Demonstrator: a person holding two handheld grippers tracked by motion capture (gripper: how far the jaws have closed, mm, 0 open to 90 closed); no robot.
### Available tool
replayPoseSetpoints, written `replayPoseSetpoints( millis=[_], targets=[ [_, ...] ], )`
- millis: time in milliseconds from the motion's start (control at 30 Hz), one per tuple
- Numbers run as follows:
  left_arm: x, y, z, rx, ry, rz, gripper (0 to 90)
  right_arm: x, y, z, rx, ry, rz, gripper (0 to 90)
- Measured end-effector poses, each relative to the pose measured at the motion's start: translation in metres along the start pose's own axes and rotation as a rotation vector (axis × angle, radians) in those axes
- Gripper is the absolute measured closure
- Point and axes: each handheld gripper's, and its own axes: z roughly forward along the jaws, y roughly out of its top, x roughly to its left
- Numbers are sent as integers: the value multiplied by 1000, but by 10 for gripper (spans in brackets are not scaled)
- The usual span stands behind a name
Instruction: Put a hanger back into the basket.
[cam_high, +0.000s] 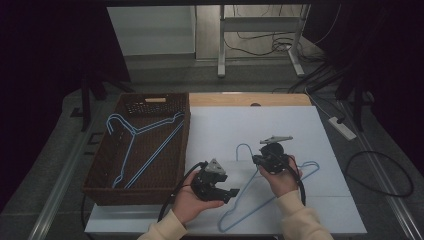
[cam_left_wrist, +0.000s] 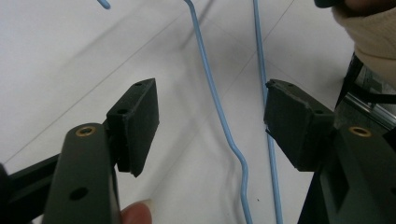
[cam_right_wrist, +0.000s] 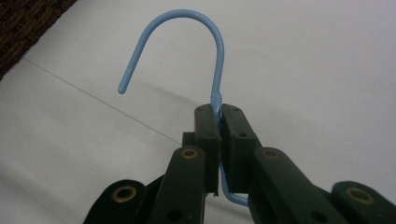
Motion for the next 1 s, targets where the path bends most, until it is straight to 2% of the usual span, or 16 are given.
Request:
replayPoseSetpoints(
  millis=[400,500,600,667,867,900,933,1000],
  targets=[
    [-2,3,33,55,-15,-6,353,0,0,-2,-19,0,7,861],
    [0,3,43,76,-6,-6,366,0,0,-2,-22,-1,8,861],
    [3,2,51,83,-10,-21,383,0,0,-3,-23,-1,8,861],
    [5,2,55,88,-29,-33,425,0,0,-3,-25,1,9,861],
    [8,1,61,99,-87,-50,721,-2,0,-5,-42,2,15,860],
    [8,1,61,96,-105,-55,744,-2,0,-6,-43,3,16,861],
    [8,1,61,94,-108,-56,786,-2,0,-6,-48,6,16,860],
    [8,1,60,90,-104,-58,792,-3,-1,-7,-51,7,17,860]
  ],
)
